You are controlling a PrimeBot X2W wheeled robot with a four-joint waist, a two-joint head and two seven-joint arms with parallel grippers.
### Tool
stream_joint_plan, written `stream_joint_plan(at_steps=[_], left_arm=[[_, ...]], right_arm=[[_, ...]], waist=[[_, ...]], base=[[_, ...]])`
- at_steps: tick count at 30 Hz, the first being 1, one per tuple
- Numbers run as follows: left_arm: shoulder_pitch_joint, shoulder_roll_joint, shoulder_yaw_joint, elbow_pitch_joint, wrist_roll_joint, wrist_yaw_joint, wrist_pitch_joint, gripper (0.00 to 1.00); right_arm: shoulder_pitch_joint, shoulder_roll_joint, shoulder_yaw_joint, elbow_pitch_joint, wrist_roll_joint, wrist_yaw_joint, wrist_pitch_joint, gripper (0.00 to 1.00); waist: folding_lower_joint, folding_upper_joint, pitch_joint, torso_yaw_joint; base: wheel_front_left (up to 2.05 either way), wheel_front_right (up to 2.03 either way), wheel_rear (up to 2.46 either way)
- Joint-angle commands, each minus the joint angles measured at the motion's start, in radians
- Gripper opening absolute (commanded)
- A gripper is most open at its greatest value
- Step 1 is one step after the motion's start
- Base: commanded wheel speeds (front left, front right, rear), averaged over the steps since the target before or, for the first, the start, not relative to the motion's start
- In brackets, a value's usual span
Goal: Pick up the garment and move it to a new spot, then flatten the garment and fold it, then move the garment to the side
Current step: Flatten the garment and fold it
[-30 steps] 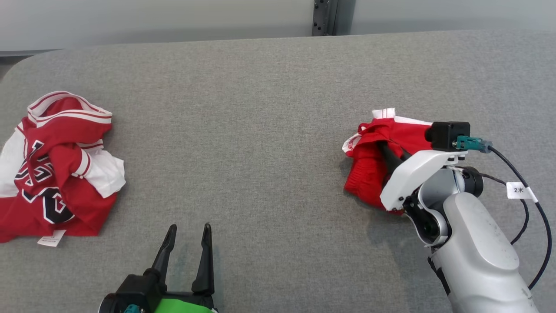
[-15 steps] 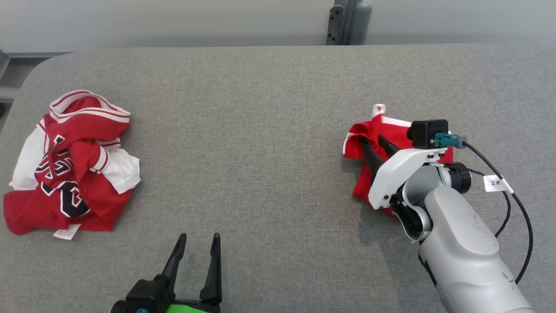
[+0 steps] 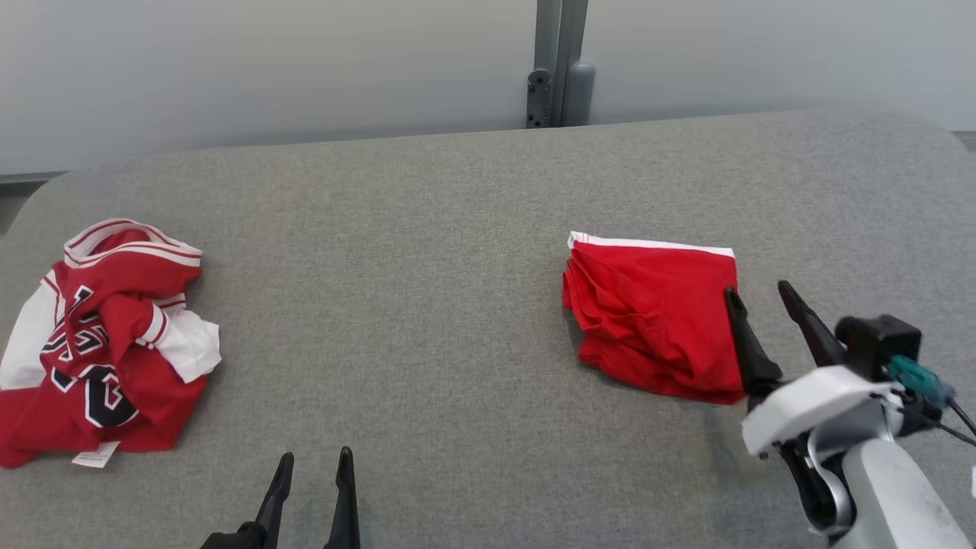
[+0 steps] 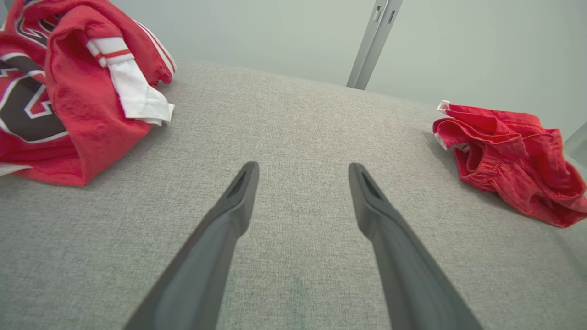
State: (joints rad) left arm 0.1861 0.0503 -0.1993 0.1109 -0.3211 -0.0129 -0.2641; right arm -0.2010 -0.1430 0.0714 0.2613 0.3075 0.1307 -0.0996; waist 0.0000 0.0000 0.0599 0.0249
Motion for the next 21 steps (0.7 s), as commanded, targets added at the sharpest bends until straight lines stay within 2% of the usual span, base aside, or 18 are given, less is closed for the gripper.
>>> stream_joint_plan(at_steps=[1,5,10,12,16,21], left_arm=[[0.017,0.001,0.003,-0.006,-0.006,0.005,0.0,1.0],[0.022,0.001,0.007,-0.014,-0.009,0.005,0.0,1.0],[0.029,0.001,0.02,-0.009,-0.004,-0.001,0.0,1.0],[0.029,0.001,0.024,-0.009,-0.004,-0.002,0.0,1.0],[0.013,0.001,0.027,-0.015,-0.003,-0.005,0.0,1.0],[-0.033,0.001,0.017,-0.023,0.005,-0.007,0.0,1.0]], right_arm=[[0.043,-0.014,-0.019,-0.029,-0.006,0.0,-0.015,1.0],[0.14,-0.034,-0.09,-0.078,-0.065,0.0,-0.09,1.0],[0.186,-0.007,-0.161,-0.05,-0.119,0.0,-0.151,1.0],[0.178,0.002,-0.162,-0.03,-0.136,0.0,-0.159,0.0],[0.107,0.02,-0.122,0.015,-0.15,0.0,-0.161,0.0],[-0.025,0.039,-0.042,0.133,-0.196,0.0,-0.149,0.0]], waist=[[0.0,0.0,-0.025,-0.028],[0.0,0.0,-0.036,-0.038],[0.0,0.0,-0.051,-0.042],[0.0,0.0,-0.053,-0.041],[0.0,0.0,-0.035,-0.033],[0.0,0.0,0.023,-0.007]], base=[[0.0,0.0,0.0],[0.0,0.0,0.0],[0.0,0.0,0.0],[0.0,0.0,0.0],[0.0,0.0,0.0],[0.0,0.0,0.0]])
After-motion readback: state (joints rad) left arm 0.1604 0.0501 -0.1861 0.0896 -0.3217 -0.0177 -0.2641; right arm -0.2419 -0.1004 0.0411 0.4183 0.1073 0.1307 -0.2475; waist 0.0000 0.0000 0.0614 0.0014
